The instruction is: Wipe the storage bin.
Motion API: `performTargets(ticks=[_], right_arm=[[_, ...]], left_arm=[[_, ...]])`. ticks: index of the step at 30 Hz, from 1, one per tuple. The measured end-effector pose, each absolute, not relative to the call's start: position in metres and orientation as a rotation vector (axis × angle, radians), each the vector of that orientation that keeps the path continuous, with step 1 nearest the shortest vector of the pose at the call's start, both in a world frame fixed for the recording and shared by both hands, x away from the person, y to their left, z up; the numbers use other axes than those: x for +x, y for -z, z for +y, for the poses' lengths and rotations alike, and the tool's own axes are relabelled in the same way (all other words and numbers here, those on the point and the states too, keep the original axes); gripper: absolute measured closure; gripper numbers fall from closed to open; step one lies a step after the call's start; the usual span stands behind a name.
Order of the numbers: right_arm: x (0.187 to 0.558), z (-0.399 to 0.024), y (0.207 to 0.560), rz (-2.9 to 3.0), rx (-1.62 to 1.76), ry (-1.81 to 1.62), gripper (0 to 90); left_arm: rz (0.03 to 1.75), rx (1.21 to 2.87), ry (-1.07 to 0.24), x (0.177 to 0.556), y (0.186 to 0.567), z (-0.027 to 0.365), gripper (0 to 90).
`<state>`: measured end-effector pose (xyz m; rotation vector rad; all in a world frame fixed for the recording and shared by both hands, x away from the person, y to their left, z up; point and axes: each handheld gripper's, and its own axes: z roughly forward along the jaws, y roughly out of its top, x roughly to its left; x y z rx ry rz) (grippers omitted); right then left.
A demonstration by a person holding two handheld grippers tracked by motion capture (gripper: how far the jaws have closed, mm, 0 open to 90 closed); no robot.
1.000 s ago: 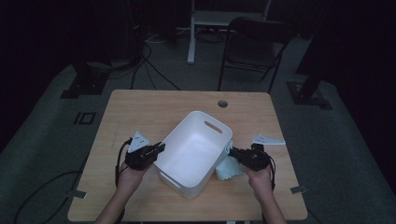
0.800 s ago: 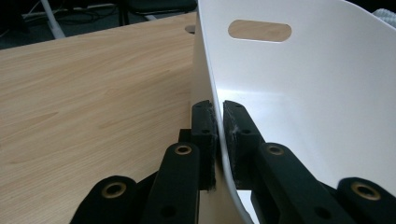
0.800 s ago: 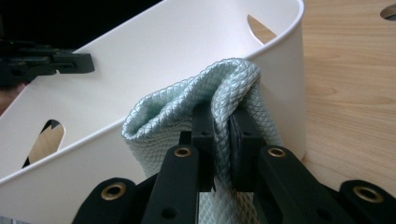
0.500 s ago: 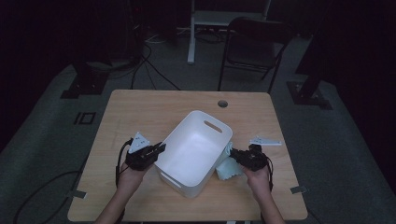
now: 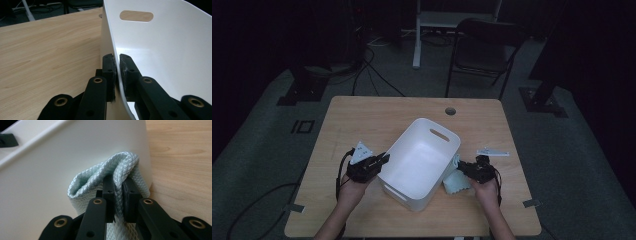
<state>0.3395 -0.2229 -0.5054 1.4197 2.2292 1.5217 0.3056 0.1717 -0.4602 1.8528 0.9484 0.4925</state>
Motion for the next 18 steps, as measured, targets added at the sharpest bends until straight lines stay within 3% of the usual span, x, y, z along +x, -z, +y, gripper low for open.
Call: performTargets(ticks=[12,18], right_arm=[[0.348,-0.216,0.531,2.285,1.492,-1.405,82.9],[0.343,-0.218,0.523,2.298,1.463,-1.434,82.9]], left_arm=[[0.972,1.848,-0.517,0.304,0.46,0.171,83.3],[0.989,1.857,-0.55,0.303,0.459,0.167,83.9]])
